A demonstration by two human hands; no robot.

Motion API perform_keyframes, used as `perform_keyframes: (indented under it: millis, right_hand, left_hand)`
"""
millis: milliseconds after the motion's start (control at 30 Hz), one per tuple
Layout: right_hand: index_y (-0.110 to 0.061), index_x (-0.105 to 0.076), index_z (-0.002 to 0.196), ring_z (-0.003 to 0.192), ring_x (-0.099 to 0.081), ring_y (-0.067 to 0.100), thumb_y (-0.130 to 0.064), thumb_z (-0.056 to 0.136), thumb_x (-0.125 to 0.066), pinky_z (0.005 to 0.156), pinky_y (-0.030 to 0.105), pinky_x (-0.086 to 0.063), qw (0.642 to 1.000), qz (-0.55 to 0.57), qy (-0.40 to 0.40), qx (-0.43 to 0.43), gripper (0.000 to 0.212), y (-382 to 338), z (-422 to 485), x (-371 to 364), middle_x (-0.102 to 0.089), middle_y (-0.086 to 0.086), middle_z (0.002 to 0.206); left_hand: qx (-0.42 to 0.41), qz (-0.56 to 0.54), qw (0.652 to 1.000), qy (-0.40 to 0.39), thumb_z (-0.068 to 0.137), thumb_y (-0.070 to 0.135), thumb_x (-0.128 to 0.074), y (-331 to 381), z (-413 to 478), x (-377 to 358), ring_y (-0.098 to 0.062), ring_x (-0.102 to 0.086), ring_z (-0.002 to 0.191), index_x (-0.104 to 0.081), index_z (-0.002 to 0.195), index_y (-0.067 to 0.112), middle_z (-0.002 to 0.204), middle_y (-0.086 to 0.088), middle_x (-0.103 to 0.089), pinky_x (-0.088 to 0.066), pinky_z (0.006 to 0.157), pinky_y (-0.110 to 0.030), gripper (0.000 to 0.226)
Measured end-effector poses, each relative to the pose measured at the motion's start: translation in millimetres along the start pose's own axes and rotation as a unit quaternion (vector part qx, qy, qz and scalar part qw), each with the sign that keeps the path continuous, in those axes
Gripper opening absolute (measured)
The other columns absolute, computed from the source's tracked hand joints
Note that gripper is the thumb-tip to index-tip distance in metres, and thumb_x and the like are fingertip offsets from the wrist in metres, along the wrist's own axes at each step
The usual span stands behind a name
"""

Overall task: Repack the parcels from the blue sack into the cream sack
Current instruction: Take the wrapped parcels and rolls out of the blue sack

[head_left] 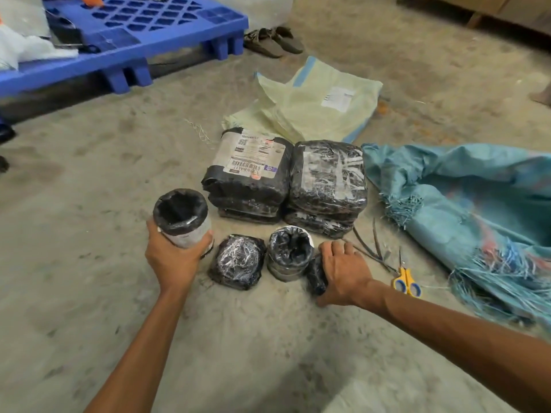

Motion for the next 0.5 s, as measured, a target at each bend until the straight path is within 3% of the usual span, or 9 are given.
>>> perform_keyframes:
  millis: [167, 333, 500]
  right_hand:
    - [-0.016, -0.022, 0.148, 0.123, -0.037, 0.031, -0.072, 0.054, -0.076, 0.108, 0.040, -0.038, 0.999, 0.037, -0.009, 0.019, 0.122, 5, 0, -5, -0.038, 0.011, 0.135]
    - [-0.017, -0.012, 0.154, 0.128, -0.036, 0.032, -0.078, 0.051, -0.076, 0.110, 0.041, -0.036, 0.998, 0.056, -0.032, 0.013, 0.135, 1, -7, 1, -0.036, 0.012, 0.141]
    - [-0.015, 0.001, 0.158, 0.139, -0.031, 0.034, -0.069, 0.057, -0.082, 0.114, 0.041, -0.033, 0.997, 0.034, -0.069, 0.004, 0.142, 1, -18, 17, -0.027, 0.016, 0.153]
  left_hand:
    - [-0.004, -0.018, 0.998, -0.060, 0.057, 0.036, -0.094, -15, -3, -15, -0.017, -0.061, 0.111, -0.037, 0.138, 0.027, 0.127, -0.001, -0.062, -0.050, 0.098, -0.032, 0.099]
    - [0.016, -0.026, 0.987, -0.157, 0.059, 0.037, -0.093, -16, -6, -32, -0.013, -0.059, 0.108, -0.029, 0.139, 0.032, 0.125, 0.006, -0.059, -0.047, 0.095, -0.028, 0.103]
    - [0.086, -0.021, 0.965, -0.245, 0.059, 0.016, -0.094, -31, -14, -47, -0.025, -0.053, 0.123, -0.012, 0.145, 0.021, 0.136, -0.004, -0.049, -0.043, 0.104, -0.036, 0.119]
Point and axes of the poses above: each hand's wrist, its own z-axis towards the middle knuckle, its own x-axis out of the back of the hand, y = z × x, the point moved 10 cm from there along z, towards the middle knuckle
